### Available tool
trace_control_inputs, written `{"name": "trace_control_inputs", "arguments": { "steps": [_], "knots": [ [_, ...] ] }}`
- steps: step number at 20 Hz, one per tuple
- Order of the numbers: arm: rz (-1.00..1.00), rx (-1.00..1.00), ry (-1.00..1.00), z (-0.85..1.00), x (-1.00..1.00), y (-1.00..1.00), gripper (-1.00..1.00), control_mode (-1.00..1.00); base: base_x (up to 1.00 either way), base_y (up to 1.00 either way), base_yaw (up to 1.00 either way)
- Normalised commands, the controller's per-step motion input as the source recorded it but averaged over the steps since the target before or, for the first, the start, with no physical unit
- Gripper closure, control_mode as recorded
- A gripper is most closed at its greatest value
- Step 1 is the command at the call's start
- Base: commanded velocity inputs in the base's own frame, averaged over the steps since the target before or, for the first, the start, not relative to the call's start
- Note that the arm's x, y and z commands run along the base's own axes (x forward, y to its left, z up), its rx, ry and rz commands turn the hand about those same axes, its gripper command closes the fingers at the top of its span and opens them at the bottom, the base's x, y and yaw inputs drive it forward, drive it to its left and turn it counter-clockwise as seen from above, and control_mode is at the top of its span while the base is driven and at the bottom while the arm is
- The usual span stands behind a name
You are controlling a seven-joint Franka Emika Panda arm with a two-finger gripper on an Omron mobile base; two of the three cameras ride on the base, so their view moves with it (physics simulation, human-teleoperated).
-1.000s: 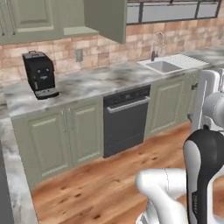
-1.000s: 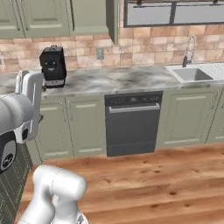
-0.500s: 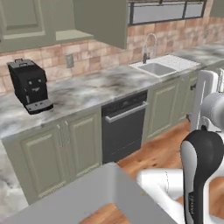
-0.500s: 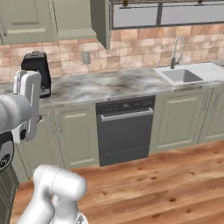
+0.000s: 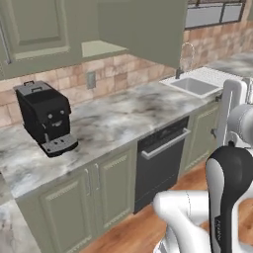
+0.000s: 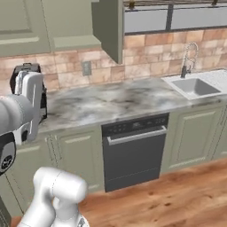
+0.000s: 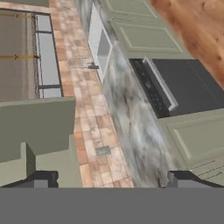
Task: Open the cabinet and move the ladle to the pot. Then close the cabinet.
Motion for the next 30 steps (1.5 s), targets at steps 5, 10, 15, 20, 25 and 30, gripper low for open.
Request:
{"name": "trace_control_inputs", "arguments": {
  "steps": [5,10,15,20,25,30],
  "knots": [
    [0.00,0.00,0.00,0.00,0.00,0.00,-1.00,1.00,1.00,0.30,0.00],
    [0.00,0.00,0.00,0.00,0.00,0.00,-1.00,1.00,1.00,-0.02,0.00],
    [0.00,0.00,0.00,0.00,0.00,0.00,-1.00,1.00,0.97,0.01,0.00],
    [0.00,0.00,0.00,0.00,0.00,0.00,-1.00,1.00,0.77,-0.06,-0.03],
    [0.00,0.00,0.00,0.00,0.00,0.00,-1.00,1.00,0.55,-0.84,-0.28],
    [0.00,0.00,0.00,0.00,0.00,0.00,-1.00,1.00,0.59,-0.52,-0.50]
  ]
}}
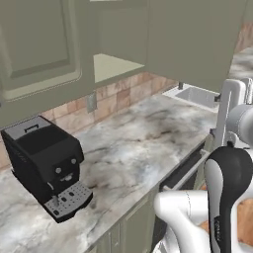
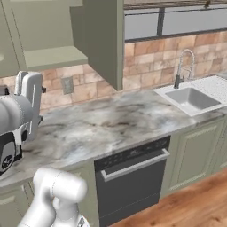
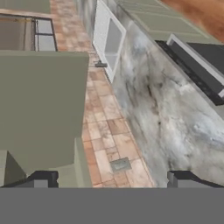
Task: Open the cabinet and move the ladle to the pot. Then close the cabinet.
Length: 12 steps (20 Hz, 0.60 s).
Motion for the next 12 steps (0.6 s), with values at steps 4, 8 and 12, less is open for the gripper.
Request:
{"name": "trace_control_inputs", "arguments": {
  "steps": [4,8,12],
  "knots": [
    [0.00,0.00,0.00,0.00,0.00,0.00,-1.00,1.00,0.99,-0.04,-0.36],
    [0.00,0.00,0.00,0.00,0.00,0.00,-1.00,1.00,1.00,-0.06,-0.12],
    [0.00,0.00,0.00,0.00,0.00,0.00,-1.00,1.00,1.00,0.06,0.00]
  ]
}}
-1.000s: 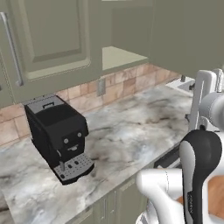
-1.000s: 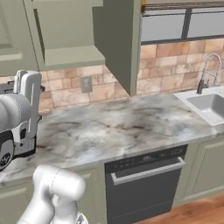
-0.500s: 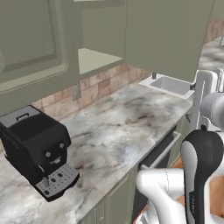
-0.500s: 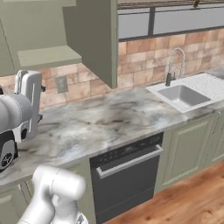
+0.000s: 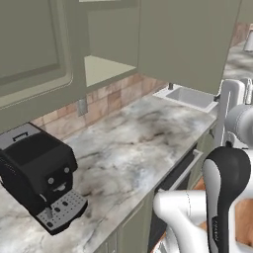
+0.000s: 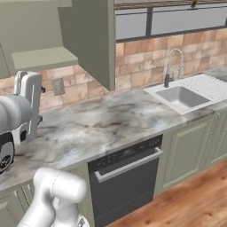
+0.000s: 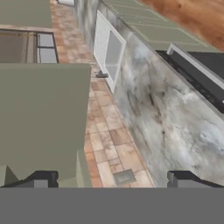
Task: Open the cabinet and move the ladle to the pot. Then close the cabinet.
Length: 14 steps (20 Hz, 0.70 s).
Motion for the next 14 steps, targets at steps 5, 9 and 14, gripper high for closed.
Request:
{"name": "trace_control_inputs", "arguments": {
  "steps": [5,9,14],
  "knots": [
    [0.00,0.00,0.00,0.00,0.00,0.00,-1.00,1.00,1.00,0.17,0.10],
    [0.00,0.00,0.00,0.00,0.00,0.00,-1.00,1.00,1.00,-0.07,0.25],
    [0.00,0.00,0.00,0.00,0.00,0.00,-1.00,1.00,0.93,-0.06,0.18]
  ]
}}
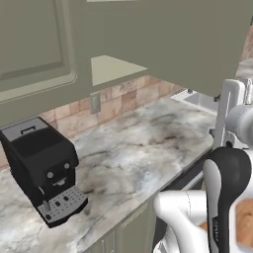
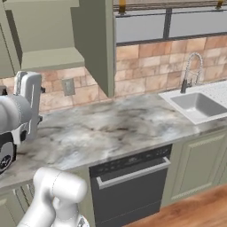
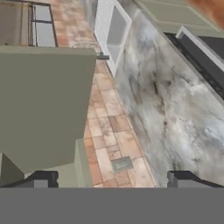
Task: Open the cabinet and move the ladle to the pot. Then close the cabinet.
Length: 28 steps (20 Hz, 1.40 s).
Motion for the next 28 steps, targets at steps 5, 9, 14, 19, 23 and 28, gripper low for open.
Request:
{"name": "trace_control_inputs", "arguments": {
  "steps": [5,9,14,19,23,28],
  "knots": [
    [0.19,0.11,0.01,-0.02,0.38,-0.15,-1.00,-1.00,0.00,0.00,0.00],
    [0.14,0.01,0.00,0.06,0.00,-0.22,-1.00,-1.00,0.00,0.00,0.00],
    [0.15,0.00,-0.19,0.27,-0.27,-0.14,-1.00,-1.00,0.00,0.00,0.00],
    [0.12,0.00,-0.19,0.33,-0.08,-0.27,-1.00,-1.00,0.00,0.00,0.00],
    [0.14,0.00,-0.08,0.19,0.12,-0.43,-1.00,-1.00,0.00,0.00,0.00],
    [0.16,0.01,-0.02,0.08,0.36,-0.51,-1.00,-1.00,0.00,0.00,0.00]
  ]
}}
